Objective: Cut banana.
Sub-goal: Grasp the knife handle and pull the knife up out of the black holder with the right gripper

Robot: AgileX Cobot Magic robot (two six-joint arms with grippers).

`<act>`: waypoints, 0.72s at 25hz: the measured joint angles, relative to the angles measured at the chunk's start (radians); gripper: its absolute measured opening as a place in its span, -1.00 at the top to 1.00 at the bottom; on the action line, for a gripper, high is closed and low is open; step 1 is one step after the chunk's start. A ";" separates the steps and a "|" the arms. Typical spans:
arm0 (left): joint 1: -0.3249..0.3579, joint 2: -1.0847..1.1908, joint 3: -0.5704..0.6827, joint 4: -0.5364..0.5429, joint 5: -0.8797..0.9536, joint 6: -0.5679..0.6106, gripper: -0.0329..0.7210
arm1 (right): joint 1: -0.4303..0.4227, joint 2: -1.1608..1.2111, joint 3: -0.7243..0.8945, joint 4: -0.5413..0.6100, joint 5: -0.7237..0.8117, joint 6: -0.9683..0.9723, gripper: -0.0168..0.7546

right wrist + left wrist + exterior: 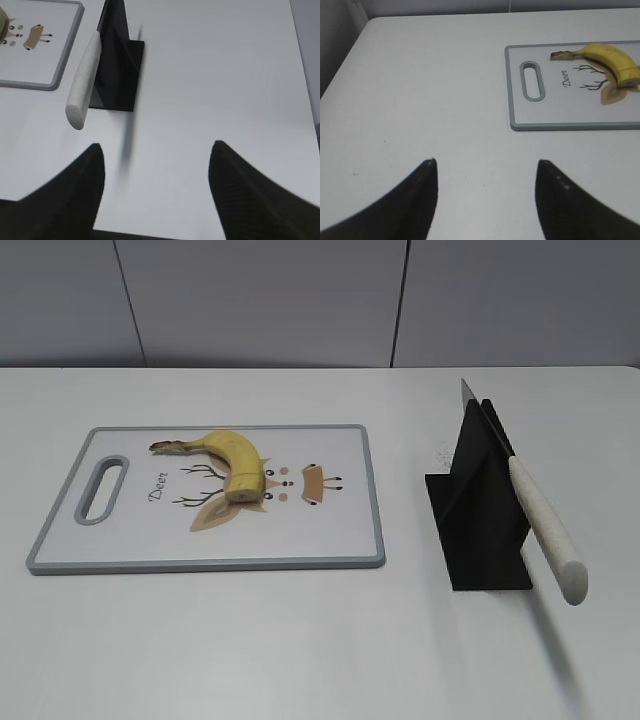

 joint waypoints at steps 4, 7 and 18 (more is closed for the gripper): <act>0.000 0.000 0.000 0.000 0.000 0.000 -0.66 | 0.000 0.103 -0.087 0.000 0.087 0.004 -0.35; 0.000 0.000 0.000 0.000 0.000 0.000 -0.66 | 0.003 0.171 -0.118 0.000 0.108 0.005 -0.33; 0.000 0.000 0.000 0.000 -0.001 0.000 -0.66 | 0.229 0.337 -0.123 -0.114 0.115 0.170 -0.29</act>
